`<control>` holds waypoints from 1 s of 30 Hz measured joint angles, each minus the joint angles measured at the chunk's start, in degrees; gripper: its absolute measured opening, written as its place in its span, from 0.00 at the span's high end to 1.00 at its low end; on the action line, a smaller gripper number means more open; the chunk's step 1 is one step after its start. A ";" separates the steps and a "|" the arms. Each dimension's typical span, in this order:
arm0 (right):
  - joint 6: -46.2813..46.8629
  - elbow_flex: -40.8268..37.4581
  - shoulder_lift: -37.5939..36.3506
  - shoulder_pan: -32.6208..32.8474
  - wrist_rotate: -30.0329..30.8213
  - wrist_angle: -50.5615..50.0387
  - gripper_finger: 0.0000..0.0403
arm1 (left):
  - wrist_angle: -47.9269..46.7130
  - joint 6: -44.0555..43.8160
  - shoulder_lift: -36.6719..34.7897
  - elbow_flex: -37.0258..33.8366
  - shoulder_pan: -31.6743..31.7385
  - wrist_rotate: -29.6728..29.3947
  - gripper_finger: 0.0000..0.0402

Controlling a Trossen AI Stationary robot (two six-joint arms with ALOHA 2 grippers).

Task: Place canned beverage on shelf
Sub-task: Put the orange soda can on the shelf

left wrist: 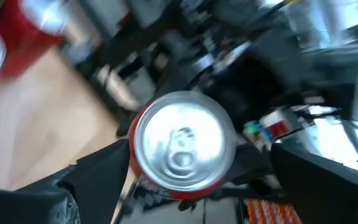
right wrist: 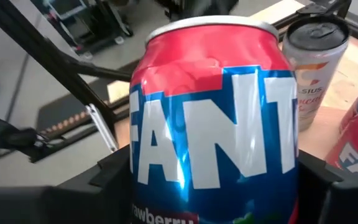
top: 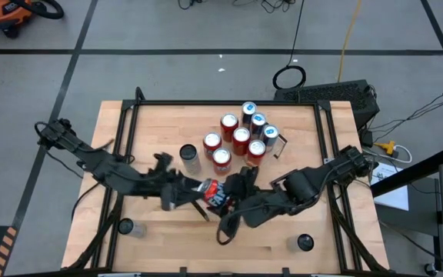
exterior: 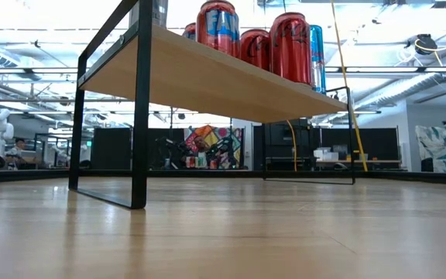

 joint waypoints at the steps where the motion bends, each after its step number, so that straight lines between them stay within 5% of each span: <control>1: 0.45 0.00 -0.56 0.19 0.04 -0.02 0.32 | 1.52 2.28 -0.68 0.06 -0.15 -0.79 0.03; 15: 0.26 0.00 -5.10 2.02 11.10 13.57 0.32 | 14.34 32.34 -4.39 0.06 -3.85 -7.85 0.03; 30: -12.10 0.03 -5.03 -0.94 12.26 34.97 0.32 | 16.46 38.50 -2.07 0.06 -3.88 -3.88 0.02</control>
